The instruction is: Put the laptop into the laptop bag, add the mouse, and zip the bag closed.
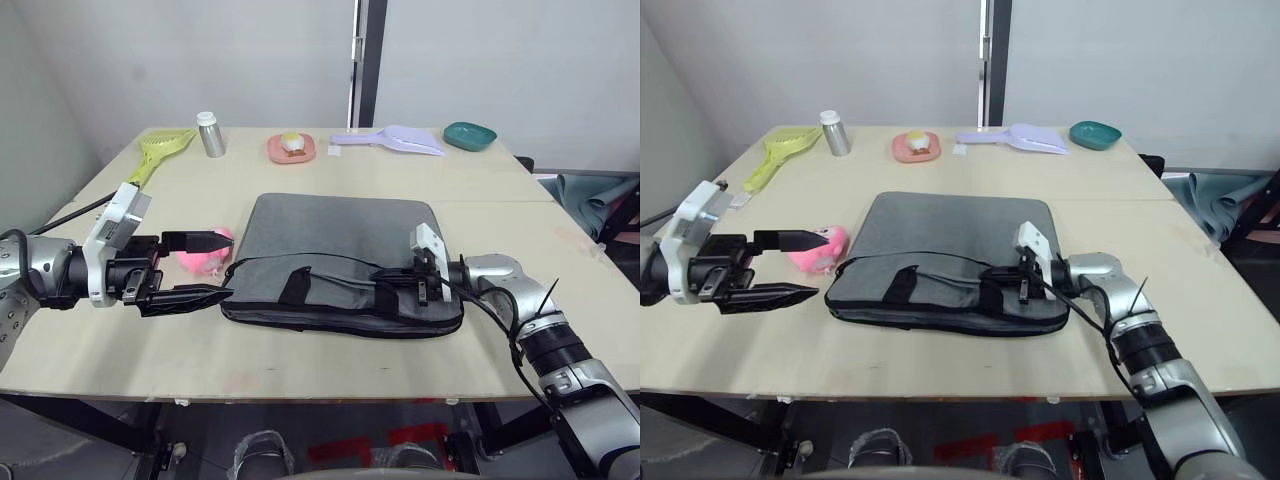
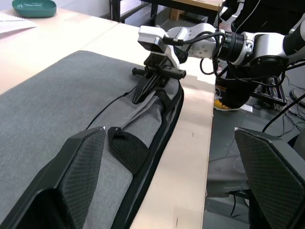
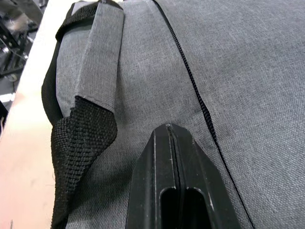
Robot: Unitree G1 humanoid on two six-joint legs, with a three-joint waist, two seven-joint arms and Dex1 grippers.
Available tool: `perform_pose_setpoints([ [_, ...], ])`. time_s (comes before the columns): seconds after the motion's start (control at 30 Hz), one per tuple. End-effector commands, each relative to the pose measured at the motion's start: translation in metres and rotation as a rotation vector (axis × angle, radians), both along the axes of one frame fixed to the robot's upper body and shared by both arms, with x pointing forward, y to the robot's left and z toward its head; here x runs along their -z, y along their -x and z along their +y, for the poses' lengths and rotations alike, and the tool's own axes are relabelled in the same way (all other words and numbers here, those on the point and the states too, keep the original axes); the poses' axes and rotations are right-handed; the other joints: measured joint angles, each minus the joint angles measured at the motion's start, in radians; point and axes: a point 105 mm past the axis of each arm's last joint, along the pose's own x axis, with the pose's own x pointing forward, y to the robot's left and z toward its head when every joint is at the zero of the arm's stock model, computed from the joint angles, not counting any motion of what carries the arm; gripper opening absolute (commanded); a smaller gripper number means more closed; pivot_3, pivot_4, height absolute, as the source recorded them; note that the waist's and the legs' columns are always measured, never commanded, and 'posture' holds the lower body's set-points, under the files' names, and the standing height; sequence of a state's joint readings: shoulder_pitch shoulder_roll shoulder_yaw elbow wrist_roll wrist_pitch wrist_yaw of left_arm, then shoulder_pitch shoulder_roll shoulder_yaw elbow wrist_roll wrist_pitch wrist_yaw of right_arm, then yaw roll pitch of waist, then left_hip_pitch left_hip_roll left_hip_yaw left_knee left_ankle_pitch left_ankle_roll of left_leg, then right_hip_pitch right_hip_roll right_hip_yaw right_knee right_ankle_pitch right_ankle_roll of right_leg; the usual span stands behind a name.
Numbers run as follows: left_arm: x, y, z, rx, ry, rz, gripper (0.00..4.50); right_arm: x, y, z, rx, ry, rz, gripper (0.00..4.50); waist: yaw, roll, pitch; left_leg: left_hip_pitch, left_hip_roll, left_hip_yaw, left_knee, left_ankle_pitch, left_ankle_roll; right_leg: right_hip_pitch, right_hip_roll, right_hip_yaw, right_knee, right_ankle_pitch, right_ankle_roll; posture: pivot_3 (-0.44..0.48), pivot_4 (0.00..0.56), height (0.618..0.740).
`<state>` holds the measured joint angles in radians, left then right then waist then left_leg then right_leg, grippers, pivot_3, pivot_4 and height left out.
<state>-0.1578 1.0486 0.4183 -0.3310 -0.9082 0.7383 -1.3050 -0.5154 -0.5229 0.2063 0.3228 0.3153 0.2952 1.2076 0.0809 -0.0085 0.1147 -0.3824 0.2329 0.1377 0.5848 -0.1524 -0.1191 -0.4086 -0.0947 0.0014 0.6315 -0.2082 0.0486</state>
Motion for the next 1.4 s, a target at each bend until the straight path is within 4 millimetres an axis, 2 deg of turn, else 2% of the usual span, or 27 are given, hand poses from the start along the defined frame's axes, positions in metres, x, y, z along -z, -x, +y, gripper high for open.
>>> perform_pose_setpoints([
  [0.03, -0.007, -0.001, -0.001, 0.007, 0.003, -0.021, 4.5, 0.051, 0.014, -0.005, 0.033, 0.096, 0.159, 0.02, -0.002, -0.001, -0.004, 0.0, 0.0, 0.0, 0.0, 0.0, 0.0, 0.0, 0.0, 0.0, 0.0, 0.0, 0.0, 0.0, 0.15, 0.74],
  [0.17, -0.005, -0.003, 0.001, -0.015, -0.002, -0.005, 4.5, 0.059, 0.016, -0.004, 0.024, 0.105, 0.183, 0.02, -0.008, -0.001, -0.008, 0.004, 0.0, -0.001, 0.0, 0.0, -0.001, 0.004, 0.0, -0.001, 0.0, 0.0, 0.0, 0.0, 0.15, 0.74],
  [0.3, 0.007, -0.007, 0.015, -0.091, -0.026, 0.027, 4.5, 0.057, 0.015, -0.005, 0.013, 0.11, 0.182, 0.02, -0.014, -0.002, -0.011, 0.013, 0.0, 0.0, -0.003, -0.001, -0.001, 0.008, 0.0, 0.0, -0.001, 0.0, 0.0, 0.0, 0.15, 0.74],
  [0.37, 0.013, -0.018, 0.036, -0.213, 0.001, 0.051, 4.5, 0.056, 0.014, -0.005, 0.006, 0.12, 0.171, 0.02, -0.014, -0.003, -0.013, 0.014, 0.0, 0.001, -0.005, -0.001, -0.001, 0.009, 0.0, 0.001, -0.001, -0.001, 0.0, 0.0, 0.15, 0.74],
  [0.43, 0.024, -0.039, 0.07, -0.429, 0.05, 0.085, 4.5, 0.053, 0.012, -0.006, 0.007, 0.122, 0.167, 0.02, -0.014, -0.001, -0.013, 0.014, 0.0, 0.001, -0.007, -0.001, -0.001, 0.009, 0.001, 0.0, -0.002, -0.001, 0.001, 0.0, 0.15, 0.74],
  [0.5, 0.037, -0.054, 0.095, -0.586, 0.052, 0.111, 4.5, 0.053, 0.011, -0.006, 0.009, 0.126, 0.17, 0.02, -0.015, -0.001, -0.014, 0.014, 0.0, 0.0, -0.008, -0.001, -0.001, 0.008, 0.001, 0.0, -0.002, -0.001, 0.001, 0.0, 0.15, 0.74],
  [0.57, 0.053, -0.07, 0.114, -0.731, 0.013, 0.136, 4.5, 0.052, 0.01, -0.006, 0.008, 0.131, 0.173, 0.02, -0.014, -0.003, -0.014, 0.014, 0.001, 0.0, -0.008, -0.001, -0.001, 0.008, 0.002, 0.0, -0.002, -0.001, 0.001, 0.0, 0.15, 0.74],
  [0.63, 0.071, -0.082, 0.126, -0.824, -0.018, 0.176, 4.5, 0.051, 0.009, -0.007, 0.004, 0.14, 0.172, 0.02, -0.013, -0.003, -0.015, 0.014, 0.0, 0.0, -0.008, -0.001, -0.001, 0.008, 0.002, 0.0, -0.003, -0.001, 0.0, 0.0, 0.15, 0.74],
  [0.7, 0.076, -0.092, 0.128, -0.857, 0.007, 0.202, 4.5, 0.049, 0.009, -0.007, 0.0, 0.146, 0.168, 0.02, -0.014, -0.004, -0.015, 0.013, 0.0, 0.0, -0.008, -0.001, -0.001, 0.009, 0.001, 0.0, -0.004, -0.001, 0.0, 0.0, 0.15, 0.74],
  [0.8, 0.074, -0.114, 0.126, -0.898, 0.122, 0.246, 4.5, 0.045, 0.008, -0.007, -0.001, 0.141, 0.16, 0.02, -0.01, -0.006, -0.015, 0.013, 0.0, 0.0, -0.008, -0.001, -0.001, 0.009, 0.001, 0.0, -0.005, 0.0, 0.0, 0.0, 0.15, 0.74],
  [0.9, 0.088, -0.126, 0.127, -0.926, 0.116, 0.309, 4.5, 0.042, 0.008, -0.008, 0.006, 0.132, 0.154, 0.02, -0.011, -0.008, -0.015, 0.013, 0.0, -0.001, -0.008, -0.001, -0.002, 0.009, 0.001, -0.001, -0.005, 0.0, 0.0, 0.0, 0.15, 0.74],
  [1.03, 0.12, -0.132, 0.122, -0.931, 0.056, 0.442, 4.5, 0.041, 0.009, -0.01, 0.019, 0.13, 0.146, 0.02, -0.014, -0.006, -0.014, 0.013, -0.001, 0.001, -0.011, -0.001, -0.002, 0.009, 0.001, 0.0, -0.009, 0.0, 0.0, 0.0, 0.15, 0.74],
  [1.17, 0.137, -0.132, 0.116, -0.912, 0.004, 0.494, 4.5, 0.039, 0.012, -0.011, 0.025, 0.128, 0.141, 0.02, -0.012, -0.007, -0.015, 0.012, 0.0, 0.001, -0.015, -0.001, -0.002, 0.009, 0.001, -0.001, -0.014, 0.0, 0.0, 0.0, 0.15, 0.74],
  [1.3, 0.133, -0.139, 0.101, -0.843, 0.056, 0.504, 3.38, 0.04, 0.016, -0.012, 0.037, 0.133, 0.135, 0.0, -0.004, -0.006, -0.014, 0.013, 0.0, 0.002, -0.017, -0.001, -0.003, 0.01, 0.001, -0.001, -0.015, 0.0, 0.0, 0.0, 0.15, 0.74],
  [1.4, 0.129, -0.139, 0.098, -0.824, 0.048, 0.498, 2.29, 0.045, 0.019, -0.014, 0.049, 0.142, 0.15, 0.0, -0.001, -0.006, -0.014, 0.014, 0.0, 0.002, -0.019, -0.001, -0.003, 0.01, 0.001, -0.001, -0.017, 0.0, 0.0, 0.0, 0.15, 0.74],
])
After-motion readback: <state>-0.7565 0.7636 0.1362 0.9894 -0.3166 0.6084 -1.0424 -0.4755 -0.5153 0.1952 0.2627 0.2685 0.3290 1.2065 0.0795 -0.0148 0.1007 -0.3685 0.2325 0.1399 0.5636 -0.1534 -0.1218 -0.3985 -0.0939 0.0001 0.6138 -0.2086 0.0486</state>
